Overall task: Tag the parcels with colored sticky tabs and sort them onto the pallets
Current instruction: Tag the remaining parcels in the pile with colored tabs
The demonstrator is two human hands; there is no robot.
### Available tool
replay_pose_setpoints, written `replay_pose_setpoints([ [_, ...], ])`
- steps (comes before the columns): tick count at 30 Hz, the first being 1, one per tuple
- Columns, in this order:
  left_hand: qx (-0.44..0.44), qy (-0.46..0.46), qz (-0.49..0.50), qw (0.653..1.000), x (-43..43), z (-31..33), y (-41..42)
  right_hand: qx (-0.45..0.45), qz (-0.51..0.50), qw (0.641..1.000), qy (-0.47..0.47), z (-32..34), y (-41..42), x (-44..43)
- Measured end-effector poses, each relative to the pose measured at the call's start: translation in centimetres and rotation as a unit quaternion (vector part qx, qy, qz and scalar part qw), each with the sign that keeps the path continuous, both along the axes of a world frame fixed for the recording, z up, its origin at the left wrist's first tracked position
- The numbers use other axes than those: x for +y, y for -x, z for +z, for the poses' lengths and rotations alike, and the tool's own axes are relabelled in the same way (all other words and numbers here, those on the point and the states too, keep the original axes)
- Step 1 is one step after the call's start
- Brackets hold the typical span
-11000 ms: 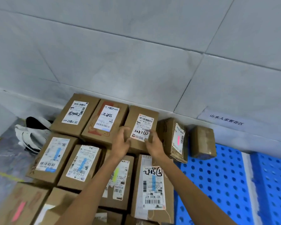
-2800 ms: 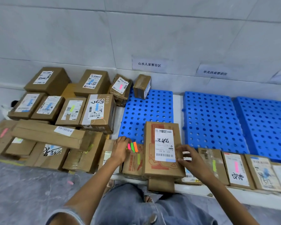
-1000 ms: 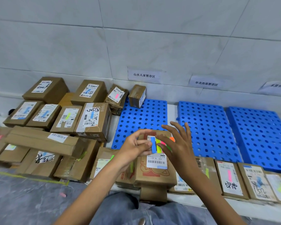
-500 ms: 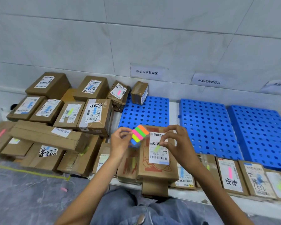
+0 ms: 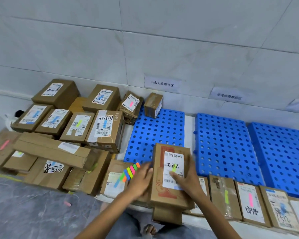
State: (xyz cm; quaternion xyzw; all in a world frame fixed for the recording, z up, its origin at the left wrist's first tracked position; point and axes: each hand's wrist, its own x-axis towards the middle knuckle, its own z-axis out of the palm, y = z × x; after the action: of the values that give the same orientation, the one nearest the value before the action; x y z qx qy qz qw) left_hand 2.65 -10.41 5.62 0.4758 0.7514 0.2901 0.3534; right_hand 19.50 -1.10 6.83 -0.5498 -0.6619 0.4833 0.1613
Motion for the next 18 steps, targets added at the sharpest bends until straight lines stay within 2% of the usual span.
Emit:
replay_pose_setpoints([
  [1, -0.079, -0.006, -0.018, 0.997, 0.1, 1.1, -1.2, 0.02, 0.005, 1.0, 0.021, 0.4, -0.2, -0.1],
  [2, -0.12, -0.033, -0.012, 0.992, 0.4, 1.7, -1.5, 0.032, 0.013, 0.999, 0.024, 1.0, 0.0, 0.4],
  [5, -0.187, -0.095, 0.044, 0.977, 2.2, 3.5, 1.4, 0.084, 0.049, 0.995, 0.024, 4.6, 2.0, 2.5],
  [8, -0.19, -0.152, 0.095, 0.965, 4.6, 7.3, 6.9, 0.141, 0.09, 0.986, -0.008, 9.1, 6.4, 5.2],
  [13, -0.211, -0.258, 0.178, 0.926, 6.3, 13.9, 19.5, 0.23, 0.205, 0.951, -0.024, 14.0, 18.4, 8.1],
  [18, -0.138, -0.253, 0.221, 0.932, 6.8, 15.6, 34.5, 0.261, 0.222, 0.937, -0.064, 14.2, 35.1, 8.7],
])
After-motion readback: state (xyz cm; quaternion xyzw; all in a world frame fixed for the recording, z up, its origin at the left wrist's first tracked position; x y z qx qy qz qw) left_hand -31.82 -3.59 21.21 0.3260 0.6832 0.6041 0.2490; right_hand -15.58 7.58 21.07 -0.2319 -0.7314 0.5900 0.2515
